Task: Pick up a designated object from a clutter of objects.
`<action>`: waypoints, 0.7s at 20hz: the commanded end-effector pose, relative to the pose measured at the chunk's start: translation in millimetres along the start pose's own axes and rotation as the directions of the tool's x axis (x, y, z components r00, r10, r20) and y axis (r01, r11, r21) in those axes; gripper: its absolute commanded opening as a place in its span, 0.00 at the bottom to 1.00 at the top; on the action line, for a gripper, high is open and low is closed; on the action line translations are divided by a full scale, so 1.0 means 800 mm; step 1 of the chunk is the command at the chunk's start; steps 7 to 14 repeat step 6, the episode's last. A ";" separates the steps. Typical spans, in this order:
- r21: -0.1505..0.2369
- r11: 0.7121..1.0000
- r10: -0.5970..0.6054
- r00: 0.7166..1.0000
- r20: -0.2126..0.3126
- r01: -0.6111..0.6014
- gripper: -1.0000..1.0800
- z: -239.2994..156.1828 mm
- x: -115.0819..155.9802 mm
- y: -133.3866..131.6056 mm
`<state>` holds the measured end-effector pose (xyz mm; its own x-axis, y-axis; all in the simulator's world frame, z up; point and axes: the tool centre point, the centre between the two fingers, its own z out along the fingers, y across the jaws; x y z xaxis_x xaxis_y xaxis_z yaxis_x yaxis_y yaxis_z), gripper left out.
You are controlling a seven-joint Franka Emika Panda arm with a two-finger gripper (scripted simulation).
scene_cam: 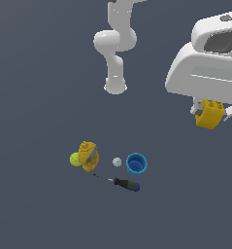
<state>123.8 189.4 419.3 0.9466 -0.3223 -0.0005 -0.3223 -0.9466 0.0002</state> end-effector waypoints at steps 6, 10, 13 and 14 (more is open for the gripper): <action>0.000 1.000 0.000 1.000 0.000 0.000 0.00 -0.004 0.002 -0.003; 0.000 1.000 0.000 1.000 0.000 0.000 0.00 -0.004 0.002 -0.003; 0.000 1.000 0.000 1.000 0.000 0.000 0.00 -0.004 0.002 -0.003; 0.000 1.000 0.000 1.000 0.000 0.000 0.00 -0.004 0.002 -0.003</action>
